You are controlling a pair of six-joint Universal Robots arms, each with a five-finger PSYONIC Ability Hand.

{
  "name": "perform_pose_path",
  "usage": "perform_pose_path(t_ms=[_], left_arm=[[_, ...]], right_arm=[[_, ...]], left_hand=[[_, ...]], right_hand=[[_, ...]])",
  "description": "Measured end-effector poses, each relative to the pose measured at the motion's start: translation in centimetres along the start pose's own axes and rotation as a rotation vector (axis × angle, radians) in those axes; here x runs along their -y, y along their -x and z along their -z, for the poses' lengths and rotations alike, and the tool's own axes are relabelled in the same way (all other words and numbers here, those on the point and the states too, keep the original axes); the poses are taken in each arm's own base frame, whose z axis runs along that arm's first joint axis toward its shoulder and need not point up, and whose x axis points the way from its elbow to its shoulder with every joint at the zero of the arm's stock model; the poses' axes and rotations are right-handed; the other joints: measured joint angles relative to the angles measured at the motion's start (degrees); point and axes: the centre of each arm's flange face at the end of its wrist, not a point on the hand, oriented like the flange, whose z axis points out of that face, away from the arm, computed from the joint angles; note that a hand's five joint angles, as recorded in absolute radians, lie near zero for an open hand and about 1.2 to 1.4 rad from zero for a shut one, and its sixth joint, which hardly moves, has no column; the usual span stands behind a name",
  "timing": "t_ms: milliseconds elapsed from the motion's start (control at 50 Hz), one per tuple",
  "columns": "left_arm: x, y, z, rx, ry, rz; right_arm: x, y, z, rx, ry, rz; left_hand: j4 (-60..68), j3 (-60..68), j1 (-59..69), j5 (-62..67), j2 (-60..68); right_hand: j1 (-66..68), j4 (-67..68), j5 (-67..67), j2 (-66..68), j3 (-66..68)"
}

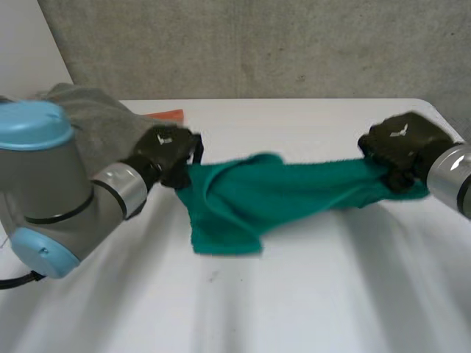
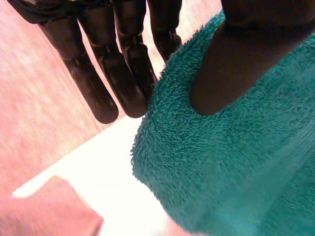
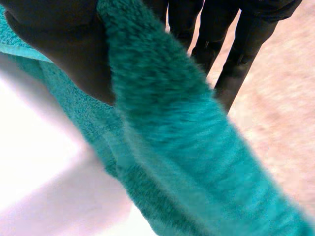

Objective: Fold the laundry.

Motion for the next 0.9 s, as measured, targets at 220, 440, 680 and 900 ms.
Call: perform_pose_path(t_ms=[220, 440, 680, 900], left_arm=[[-2.7, 0.8, -4.5, 0.030, 0.028, -0.066], [-0.3, 1.3, -1.5, 0.156, 0.027, -0.060], [0.5, -2.6, 5.0, 0.186, 0.046, 0.162], [-1.8, -8.5, 3.6, 0.054, 0.093, 0.332]], right_arm=[[-3.4, 4.7, -6.0, 0.076, 0.049, -0.125], [-2.2, 4.8, -4.3, 0.086, 0.047, -0.129], [-2.3, 2.9, -1.3, 0.104, 0.110, -0.111], [-4.6, 3.2, -2.1, 0.090, 0.116, -0.124]], left_hand=[[-21.7, -21.0, -19.8, -18.2, -21.5], [-44.9, -43.4, -38.7, -41.4, -43.8], [-44.9, -43.4, -38.7, -41.4, -43.8], [-45.2, -43.8, -38.7, -41.9, -44.2]], right_hand=[[-8.7, -11.8, -9.6, -11.1, -11.3], [-37.4, -41.6, -40.6, -40.0, -40.3], [-37.4, -41.6, -40.7, -40.0, -40.3], [-37.3, -41.6, -40.7, -40.0, -40.3]])
